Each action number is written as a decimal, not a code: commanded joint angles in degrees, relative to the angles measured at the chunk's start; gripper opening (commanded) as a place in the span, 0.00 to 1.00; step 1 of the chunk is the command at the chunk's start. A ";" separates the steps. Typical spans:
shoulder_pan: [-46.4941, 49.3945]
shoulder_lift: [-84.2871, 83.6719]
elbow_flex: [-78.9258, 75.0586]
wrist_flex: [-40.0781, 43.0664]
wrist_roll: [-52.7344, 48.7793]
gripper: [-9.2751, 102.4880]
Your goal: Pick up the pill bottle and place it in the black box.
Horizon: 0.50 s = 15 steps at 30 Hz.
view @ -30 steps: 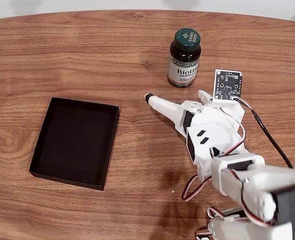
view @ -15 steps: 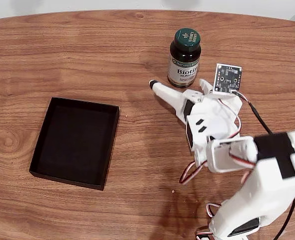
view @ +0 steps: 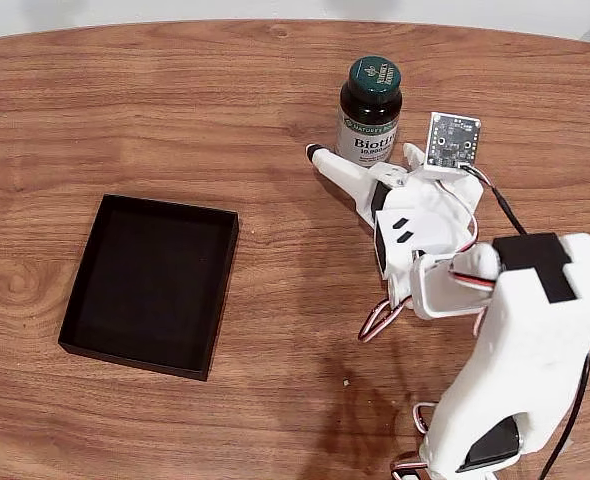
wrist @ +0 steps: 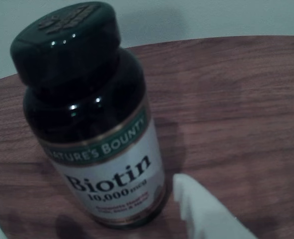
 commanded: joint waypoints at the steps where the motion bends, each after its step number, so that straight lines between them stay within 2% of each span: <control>1: -0.44 -0.18 -4.75 -1.76 0.70 0.49; 15: -2.37 -7.65 -12.39 -3.69 2.29 0.48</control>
